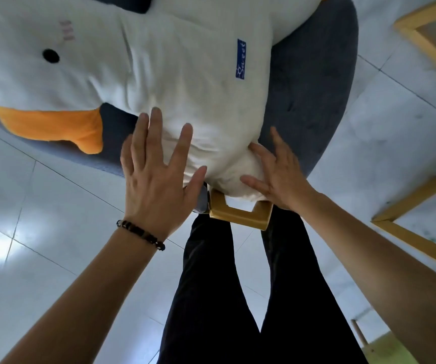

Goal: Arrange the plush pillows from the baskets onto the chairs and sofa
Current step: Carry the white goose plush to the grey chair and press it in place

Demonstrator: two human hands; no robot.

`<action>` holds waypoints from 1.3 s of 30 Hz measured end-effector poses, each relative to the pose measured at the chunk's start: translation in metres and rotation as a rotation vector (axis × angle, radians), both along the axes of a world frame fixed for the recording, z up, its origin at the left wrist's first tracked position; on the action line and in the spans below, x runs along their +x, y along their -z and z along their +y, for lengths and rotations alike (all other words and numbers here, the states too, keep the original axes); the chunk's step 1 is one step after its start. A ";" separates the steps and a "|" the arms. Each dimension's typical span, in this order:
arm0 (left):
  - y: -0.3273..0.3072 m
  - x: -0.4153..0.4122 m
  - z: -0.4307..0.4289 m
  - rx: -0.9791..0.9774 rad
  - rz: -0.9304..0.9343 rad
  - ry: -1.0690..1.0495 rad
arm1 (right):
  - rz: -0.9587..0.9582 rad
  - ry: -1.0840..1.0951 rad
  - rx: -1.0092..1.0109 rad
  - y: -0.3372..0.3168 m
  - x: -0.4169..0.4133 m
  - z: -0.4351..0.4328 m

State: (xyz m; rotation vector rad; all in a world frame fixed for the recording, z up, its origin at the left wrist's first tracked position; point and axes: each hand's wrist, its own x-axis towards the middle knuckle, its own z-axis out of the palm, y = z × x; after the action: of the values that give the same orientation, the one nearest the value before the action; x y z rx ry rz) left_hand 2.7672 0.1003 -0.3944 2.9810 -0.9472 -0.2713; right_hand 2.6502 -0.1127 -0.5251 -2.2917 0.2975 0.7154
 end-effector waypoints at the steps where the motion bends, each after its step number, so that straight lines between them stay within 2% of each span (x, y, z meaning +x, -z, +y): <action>1: -0.012 0.009 -0.006 -0.042 -0.042 0.046 | -0.097 0.086 -0.007 -0.009 0.005 0.001; 3: -0.036 0.036 -0.017 -0.044 -0.181 0.093 | -0.263 0.229 0.011 -0.024 0.028 0.007; 5: -0.052 0.074 -0.020 0.052 -0.301 -0.004 | -0.365 0.243 0.024 -0.034 0.062 0.017; 6: -0.055 0.094 -0.016 0.119 -0.302 -0.089 | -0.395 0.205 0.005 -0.037 0.080 0.022; 9: -0.052 0.138 -0.003 0.228 -0.217 -0.211 | -0.333 0.082 -0.096 -0.027 0.120 0.036; 12: -0.042 0.144 -0.002 0.266 -0.189 -0.116 | -0.290 0.051 -0.152 -0.012 0.130 0.040; 16: -0.042 0.141 0.002 0.294 -0.199 -0.038 | -0.265 0.019 -0.117 -0.016 0.108 0.028; 21: -0.062 0.131 0.000 0.245 -0.114 -0.016 | -0.079 -0.089 -0.109 -0.049 0.091 0.002; 23: -0.089 0.118 -0.012 0.166 -0.063 -0.080 | -0.021 -0.093 -0.144 -0.077 0.085 -0.005; 26: -0.143 0.084 -0.030 -0.096 0.001 -0.247 | -0.036 0.058 -0.124 -0.137 0.069 -0.017; 31: -0.230 0.019 -0.016 -0.450 0.178 -0.417 | -0.225 0.387 -0.006 -0.252 0.031 -0.024; 35: -0.269 -0.012 0.016 -0.673 0.260 -0.626 | -0.368 0.671 0.086 -0.317 -0.012 -0.017; 39: -0.275 0.005 0.043 -0.698 0.399 -0.511 | -0.383 0.954 0.037 -0.348 -0.054 0.004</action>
State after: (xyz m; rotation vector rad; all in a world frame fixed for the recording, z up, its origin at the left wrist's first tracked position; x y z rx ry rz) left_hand 2.7719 0.1437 -0.1196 2.2807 -0.1605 -0.3993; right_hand 2.5957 -0.1085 -0.1772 -1.8703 1.0659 -0.1978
